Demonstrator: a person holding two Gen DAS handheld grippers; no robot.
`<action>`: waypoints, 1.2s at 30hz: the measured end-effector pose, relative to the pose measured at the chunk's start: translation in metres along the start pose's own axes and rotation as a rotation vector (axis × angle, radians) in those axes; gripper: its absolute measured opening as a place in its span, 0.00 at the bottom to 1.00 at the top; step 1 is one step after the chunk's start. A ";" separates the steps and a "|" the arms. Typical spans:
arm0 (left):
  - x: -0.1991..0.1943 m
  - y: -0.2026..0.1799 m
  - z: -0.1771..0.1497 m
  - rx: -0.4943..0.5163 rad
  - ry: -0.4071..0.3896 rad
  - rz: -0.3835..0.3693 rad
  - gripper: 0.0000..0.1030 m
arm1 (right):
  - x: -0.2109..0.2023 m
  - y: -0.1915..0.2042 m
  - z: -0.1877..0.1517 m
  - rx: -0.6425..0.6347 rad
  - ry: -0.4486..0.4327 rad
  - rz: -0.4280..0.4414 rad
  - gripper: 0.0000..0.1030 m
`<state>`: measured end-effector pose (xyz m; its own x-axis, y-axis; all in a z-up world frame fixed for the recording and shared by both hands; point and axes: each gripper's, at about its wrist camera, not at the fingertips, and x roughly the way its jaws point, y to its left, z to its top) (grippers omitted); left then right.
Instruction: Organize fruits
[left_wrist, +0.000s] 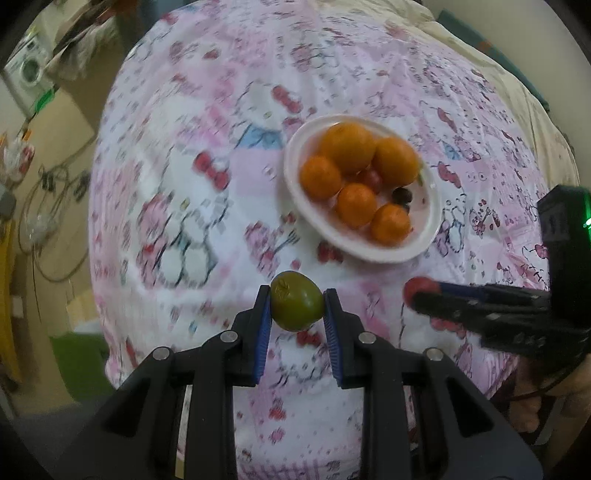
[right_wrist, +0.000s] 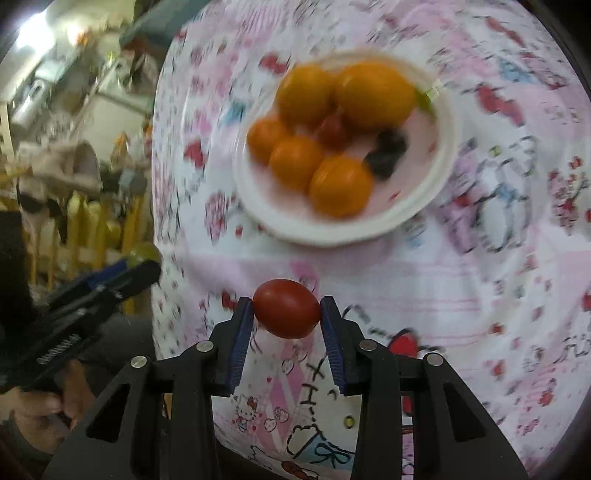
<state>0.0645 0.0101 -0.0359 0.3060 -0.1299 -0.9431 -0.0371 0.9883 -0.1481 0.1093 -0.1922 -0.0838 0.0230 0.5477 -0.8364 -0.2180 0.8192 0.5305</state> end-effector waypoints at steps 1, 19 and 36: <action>0.003 -0.006 0.006 0.018 -0.002 0.000 0.23 | -0.005 -0.004 0.001 0.012 -0.017 0.002 0.38; 0.070 -0.051 0.042 0.075 0.069 -0.056 0.23 | -0.013 -0.060 0.064 0.149 -0.108 -0.056 0.38; 0.062 -0.066 0.041 0.120 0.030 -0.036 0.69 | -0.026 -0.057 0.074 0.158 -0.185 -0.040 0.64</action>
<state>0.1253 -0.0597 -0.0721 0.2765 -0.1662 -0.9465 0.0877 0.9852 -0.1473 0.1929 -0.2405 -0.0823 0.2096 0.5240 -0.8255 -0.0585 0.8495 0.5243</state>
